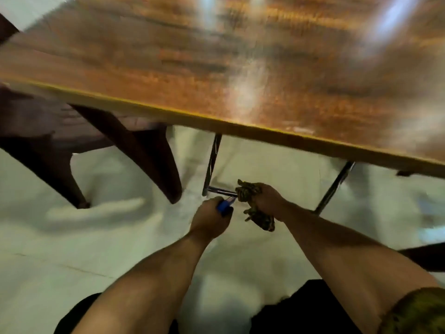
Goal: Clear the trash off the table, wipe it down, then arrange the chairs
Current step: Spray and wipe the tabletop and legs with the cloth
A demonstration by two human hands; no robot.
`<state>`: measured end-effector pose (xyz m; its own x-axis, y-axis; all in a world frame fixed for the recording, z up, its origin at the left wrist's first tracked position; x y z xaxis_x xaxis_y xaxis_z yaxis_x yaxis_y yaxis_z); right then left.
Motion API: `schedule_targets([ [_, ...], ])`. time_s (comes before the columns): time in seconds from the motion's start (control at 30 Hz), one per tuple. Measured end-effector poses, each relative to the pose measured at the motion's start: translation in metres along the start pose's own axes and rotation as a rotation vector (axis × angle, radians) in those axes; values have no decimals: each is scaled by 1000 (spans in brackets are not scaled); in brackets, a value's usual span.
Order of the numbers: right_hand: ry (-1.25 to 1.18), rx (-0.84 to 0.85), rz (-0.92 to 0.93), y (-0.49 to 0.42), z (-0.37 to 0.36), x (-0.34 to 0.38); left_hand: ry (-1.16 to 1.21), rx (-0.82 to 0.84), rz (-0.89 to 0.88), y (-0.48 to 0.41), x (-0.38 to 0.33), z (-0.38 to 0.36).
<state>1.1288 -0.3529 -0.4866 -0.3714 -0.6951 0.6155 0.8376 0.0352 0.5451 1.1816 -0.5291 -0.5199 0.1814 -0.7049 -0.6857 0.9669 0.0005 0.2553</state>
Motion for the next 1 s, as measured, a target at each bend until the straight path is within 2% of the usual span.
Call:
schedule_targets([
  [0.2, -61, -64, 15, -46, -21, -15, 109, -101, -29, -54, 43, -16],
  [0.33, -199, -120, 63, -65, -34, -12, 181, -191, -5, -79, 63, -12],
  [0.5, -559, -138, 91, -81, -37, 12, 230, -254, -83, -108, 62, -2],
  [0.67, -792, -281, 197, -84, -32, 35, 384, -328, -219, -126, 43, 12],
  [0.83, -779, -539, 394, -87, -13, 60, 441, -393, -325, -138, 19, 27],
  [1.0, -884, -724, 575, -85, -1, 81, 476, -457, -291, -146, 10, 43],
])
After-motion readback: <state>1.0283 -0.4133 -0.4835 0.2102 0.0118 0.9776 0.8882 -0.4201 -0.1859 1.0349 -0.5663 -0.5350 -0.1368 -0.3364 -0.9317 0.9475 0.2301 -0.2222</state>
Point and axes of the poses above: each hand's wrist, its own y-axis away from the middle knuckle, its own z-axis out of the back of the hand, x = y × z, the point moved 2 cm from there along -y, towards the middle knuckle, and after that the axes turned 2 degrees about -x, right-handed, at the moved point
